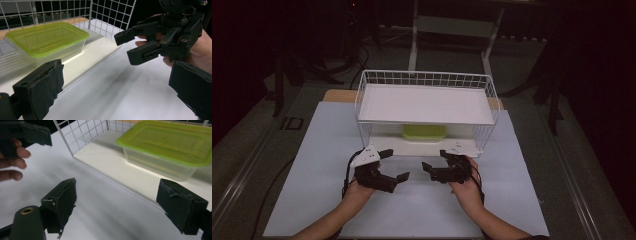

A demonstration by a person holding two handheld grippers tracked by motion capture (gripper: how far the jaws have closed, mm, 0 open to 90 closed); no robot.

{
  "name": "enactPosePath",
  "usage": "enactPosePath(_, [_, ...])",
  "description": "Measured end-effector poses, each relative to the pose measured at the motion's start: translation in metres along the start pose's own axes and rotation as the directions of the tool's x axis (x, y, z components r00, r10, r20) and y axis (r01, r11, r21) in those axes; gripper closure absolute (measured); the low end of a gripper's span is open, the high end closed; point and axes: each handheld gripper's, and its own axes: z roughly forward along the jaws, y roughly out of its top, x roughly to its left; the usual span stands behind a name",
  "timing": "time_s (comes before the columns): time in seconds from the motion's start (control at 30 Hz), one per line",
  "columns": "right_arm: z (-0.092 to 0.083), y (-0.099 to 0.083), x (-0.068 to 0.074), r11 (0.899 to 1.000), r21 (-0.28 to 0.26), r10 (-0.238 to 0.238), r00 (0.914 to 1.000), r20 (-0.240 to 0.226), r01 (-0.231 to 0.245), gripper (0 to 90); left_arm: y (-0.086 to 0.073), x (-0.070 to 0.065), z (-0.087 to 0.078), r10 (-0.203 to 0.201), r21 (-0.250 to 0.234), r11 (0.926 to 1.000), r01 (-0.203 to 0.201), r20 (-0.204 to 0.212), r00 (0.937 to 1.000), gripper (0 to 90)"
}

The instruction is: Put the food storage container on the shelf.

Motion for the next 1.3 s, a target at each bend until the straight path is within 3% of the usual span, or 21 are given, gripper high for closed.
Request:
enactPosePath(0.1, [-0.004,-0.002,0.0,1.0,0.001,-0.003,1.0,0.0,0.003,16.3,0.0,-0.001,-0.002,0.0,-0.002,1.0,0.0,0.004,1.0,0.3])
enactPosePath(0.3, [-0.015,-0.009,0.003,1.0,-0.001,-0.007,0.9998,-0.021,0.007,16.4,-0.002,-0.01,-0.012,0.04,0.009,0.9992,-0.04,0.004,0.9992,0.3])
enactPosePath(0.6, [-0.036,-0.018,-0.001,1.0,-0.022,-0.004,0.9999,-0.015,0.004,17.8,-0.011,-0.011,-0.024,0.011,0.019,0.9997,-0.012,0.024,0.9996,0.2])
enactPosePath(1.1, [-0.057,-0.031,-0.008,1.0,-0.021,-0.009,0.9993,-0.036,0.008,17.8,-0.022,-0.009,-0.037,-0.001,0.049,0.9988,-0.003,0.07,0.9975,0.3])
enactPosePath(1.2, [-0.066,-0.034,-0.008,0.999,-0.022,-0.047,0.9978,-0.045,0.047,17.7,-0.025,-0.009,-0.041,-0.006,0.048,0.9988,0.002,0.073,0.9973,0.3])
enactPosePath(1.3, [-0.072,-0.036,-0.009,0.998,-0.029,-0.048,0.9972,-0.058,0.047,17.7,-0.029,-0.01,-0.043,-0.009,0.053,0.9986,0.005,0.072,0.9973,0.3])
